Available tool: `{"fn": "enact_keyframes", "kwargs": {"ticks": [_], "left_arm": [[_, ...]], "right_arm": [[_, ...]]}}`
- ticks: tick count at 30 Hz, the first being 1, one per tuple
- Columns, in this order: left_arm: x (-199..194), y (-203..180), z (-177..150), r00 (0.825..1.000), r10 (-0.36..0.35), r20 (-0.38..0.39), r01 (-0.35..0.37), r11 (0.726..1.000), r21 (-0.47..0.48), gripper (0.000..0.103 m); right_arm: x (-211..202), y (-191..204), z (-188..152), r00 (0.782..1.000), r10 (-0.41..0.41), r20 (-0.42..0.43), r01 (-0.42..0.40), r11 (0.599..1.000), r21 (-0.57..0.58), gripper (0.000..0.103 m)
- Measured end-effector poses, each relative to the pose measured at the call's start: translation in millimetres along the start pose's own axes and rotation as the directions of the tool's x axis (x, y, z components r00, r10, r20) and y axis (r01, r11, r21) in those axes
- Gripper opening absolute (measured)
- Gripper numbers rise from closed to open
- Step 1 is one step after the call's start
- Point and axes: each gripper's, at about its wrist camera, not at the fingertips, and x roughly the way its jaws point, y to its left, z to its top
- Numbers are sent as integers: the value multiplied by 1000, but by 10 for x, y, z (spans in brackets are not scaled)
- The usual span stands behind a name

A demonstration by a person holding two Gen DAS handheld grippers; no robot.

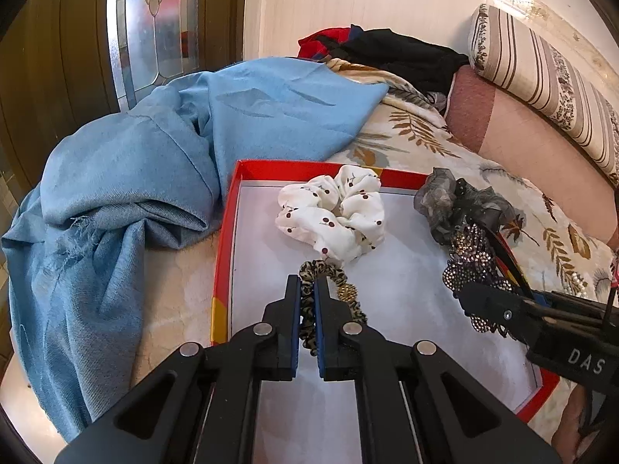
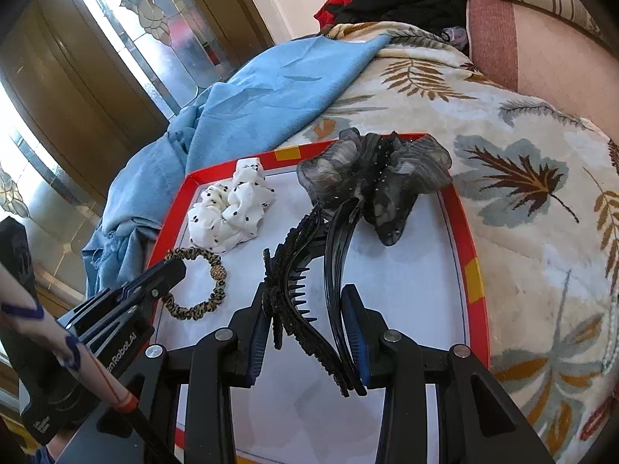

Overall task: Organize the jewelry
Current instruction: 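Lower both items into the tray and open both grippers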

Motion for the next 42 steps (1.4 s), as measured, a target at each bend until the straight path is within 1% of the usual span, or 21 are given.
{"fn": "enact_keyframes", "kwargs": {"ticks": [12,20,22,23,24,25,27,33,35,37,42], "left_arm": [[62,14,6,1000,4,-2,-4,1000,-5,6],[57,20,13,1000,5,4,-5,1000,-4,7],[47,19,15,1000,5,5,-5,1000,-4,8],[40,17,17,1000,5,6,-5,1000,-3,8],[29,14,18,1000,7,8,-7,1000,-3,13],[11,14,18,1000,10,12,-10,1000,-3,22],[-28,11,21,1000,16,23,-16,1000,-4,31],[-173,-13,26,999,13,44,-13,1000,-5,32],[-243,-25,25,999,9,53,-8,1000,-7,34],[-319,-51,29,998,2,68,-1,1000,-12,40],[-584,-217,36,992,-26,121,25,1000,4,40]], "right_arm": [[160,-51,57,1000,-7,-14,7,1000,15,41],[136,-53,44,1000,-9,-16,9,1000,16,41],[115,-50,40,1000,-6,-18,6,1000,14,44],[93,-47,38,1000,-2,-14,2,1000,14,48],[67,-43,37,1000,1,-8,-1,1000,13,50],[43,-35,36,1000,3,-4,-3,1000,11,51],[-9,-18,33,1000,4,5,-4,1000,7,53],[-238,3,-1,999,16,42,-17,1000,16,53],[-364,-6,-34,998,27,62,-29,999,26,53],[-483,-17,-78,996,33,79,-36,999,36,53],[-913,-93,-340,988,62,142,-74,994,82,53]]}}
